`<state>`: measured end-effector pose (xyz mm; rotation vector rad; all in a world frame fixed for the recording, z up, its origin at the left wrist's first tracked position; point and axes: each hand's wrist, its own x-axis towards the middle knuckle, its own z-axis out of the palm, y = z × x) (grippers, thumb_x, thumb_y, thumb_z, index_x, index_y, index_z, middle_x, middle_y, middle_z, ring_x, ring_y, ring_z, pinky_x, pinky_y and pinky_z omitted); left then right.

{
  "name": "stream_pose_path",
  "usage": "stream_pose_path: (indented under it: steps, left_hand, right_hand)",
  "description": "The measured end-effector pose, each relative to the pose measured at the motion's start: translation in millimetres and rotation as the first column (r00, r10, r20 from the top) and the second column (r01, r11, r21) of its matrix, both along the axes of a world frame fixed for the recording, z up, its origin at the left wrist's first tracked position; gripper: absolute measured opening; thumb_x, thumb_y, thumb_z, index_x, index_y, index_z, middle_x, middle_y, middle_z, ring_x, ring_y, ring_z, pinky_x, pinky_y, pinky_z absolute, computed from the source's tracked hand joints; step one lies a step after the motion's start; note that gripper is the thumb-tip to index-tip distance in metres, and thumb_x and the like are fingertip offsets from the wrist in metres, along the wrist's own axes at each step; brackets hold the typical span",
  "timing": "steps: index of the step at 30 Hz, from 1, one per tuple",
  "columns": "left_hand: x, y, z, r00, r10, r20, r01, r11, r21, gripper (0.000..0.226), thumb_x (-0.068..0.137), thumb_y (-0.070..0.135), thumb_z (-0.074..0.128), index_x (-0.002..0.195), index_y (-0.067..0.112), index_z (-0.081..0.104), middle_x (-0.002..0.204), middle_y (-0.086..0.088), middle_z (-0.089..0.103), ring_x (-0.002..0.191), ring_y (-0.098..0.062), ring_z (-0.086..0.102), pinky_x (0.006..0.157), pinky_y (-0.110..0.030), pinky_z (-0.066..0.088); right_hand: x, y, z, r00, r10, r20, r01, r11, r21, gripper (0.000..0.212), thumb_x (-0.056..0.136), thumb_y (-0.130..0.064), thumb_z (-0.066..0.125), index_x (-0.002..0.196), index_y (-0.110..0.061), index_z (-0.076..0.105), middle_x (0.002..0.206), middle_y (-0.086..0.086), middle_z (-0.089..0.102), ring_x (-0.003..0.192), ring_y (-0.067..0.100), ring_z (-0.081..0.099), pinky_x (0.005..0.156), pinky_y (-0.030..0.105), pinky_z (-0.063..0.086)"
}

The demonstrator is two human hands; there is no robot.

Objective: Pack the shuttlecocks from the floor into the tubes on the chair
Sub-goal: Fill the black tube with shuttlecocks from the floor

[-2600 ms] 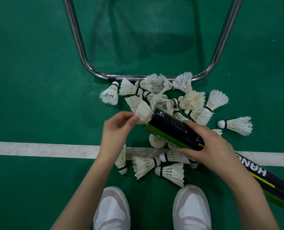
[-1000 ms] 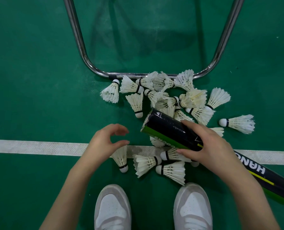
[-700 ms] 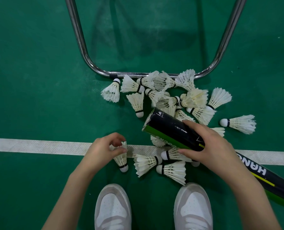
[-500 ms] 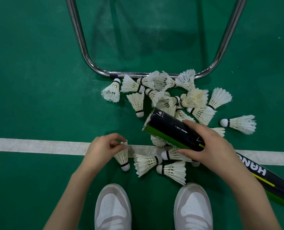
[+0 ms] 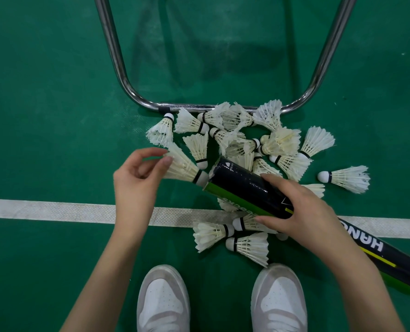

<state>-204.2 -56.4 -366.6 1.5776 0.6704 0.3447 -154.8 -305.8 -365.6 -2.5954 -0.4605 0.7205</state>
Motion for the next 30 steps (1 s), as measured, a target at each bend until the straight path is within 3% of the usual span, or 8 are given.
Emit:
stream_pose_path:
  steps: [7,14,17,21,25,27,30]
  left_hand:
    - [2,-25,6,0.999,-0.049,0.004,0.049,0.997,-0.058,0.008,0.082,0.012,0.069,0.088,0.016,0.066,0.074,0.007,0.072,0.073,-0.002,0.066,0.066,-0.011,0.047]
    - [1,-41,2,0.979,-0.205,0.005,0.204,0.970,-0.128,0.008,0.085,0.007,0.064,0.089,0.014,0.064,0.068,0.007,0.071,0.067,0.000,0.063,0.063,-0.010,0.046]
    - [-2,-43,0,0.956,-0.293,-0.001,0.290,0.947,-0.138,0.009,0.088,0.013,0.060,0.097,0.013,0.062,0.069,0.006,0.071,0.068,0.000,0.062,0.065,-0.010,0.044]
    - [-4,-43,-2,0.931,-0.356,-0.084,0.347,0.932,-0.104,0.029,0.074,0.034,0.067,0.102,0.027,0.059,0.081,0.004,0.073,0.083,-0.003,0.066,0.075,-0.011,0.045]
    - [-5,-50,-5,0.889,-0.443,-0.113,0.431,0.895,-0.113,0.053,0.074,0.010,0.076,0.113,0.034,0.049,0.089,0.006,0.074,0.086,-0.010,0.069,0.080,-0.019,0.051]
    - [-5,-52,-6,0.885,-0.452,-0.112,0.441,0.890,-0.113,0.060,0.074,0.007,0.076,0.118,0.036,0.046,0.091,0.006,0.073,0.086,-0.011,0.069,0.085,-0.024,0.052]
    - [-4,-50,-6,0.888,-0.449,-0.100,0.438,0.892,-0.113,0.065,0.073,0.007,0.077,0.121,0.038,0.046,0.091,0.005,0.074,0.088,-0.009,0.069,0.082,-0.019,0.051]
  right_hand:
    - [0,0,-2,1.000,0.019,0.002,-0.019,1.000,-0.014,0.075,0.071,-0.053,0.068,0.134,-0.048,0.028,0.125,-0.020,0.048,0.114,0.005,0.044,0.076,0.023,0.034]
    - [0,2,-4,1.000,0.022,0.006,-0.022,1.000,-0.007,0.076,0.070,-0.054,0.068,0.134,-0.048,0.028,0.124,-0.019,0.048,0.114,0.006,0.044,0.083,0.028,0.041]
    - [-1,2,-4,1.000,0.021,-0.001,-0.021,1.000,0.000,0.076,0.070,-0.055,0.067,0.134,-0.048,0.027,0.124,-0.019,0.048,0.114,0.007,0.044,0.085,0.030,0.042]
    - [-1,0,-5,1.000,0.020,-0.001,-0.020,1.000,0.005,0.076,0.070,-0.054,0.068,0.134,-0.048,0.028,0.125,-0.019,0.048,0.113,0.006,0.045,0.084,0.029,0.042]
    - [-2,1,-5,0.999,0.035,0.005,-0.035,0.999,0.008,0.076,0.069,-0.054,0.069,0.134,-0.049,0.028,0.126,-0.020,0.049,0.113,0.006,0.045,0.083,0.027,0.040]
    - [-2,1,-4,0.999,0.044,0.008,-0.044,0.999,0.001,0.077,0.070,-0.054,0.068,0.134,-0.049,0.027,0.125,-0.020,0.048,0.113,0.005,0.045,0.080,0.025,0.038]
    - [-2,2,-3,0.998,0.054,0.014,-0.054,0.998,-0.012,0.076,0.071,-0.053,0.068,0.135,-0.048,0.027,0.126,-0.021,0.048,0.114,0.006,0.044,0.077,0.023,0.034]
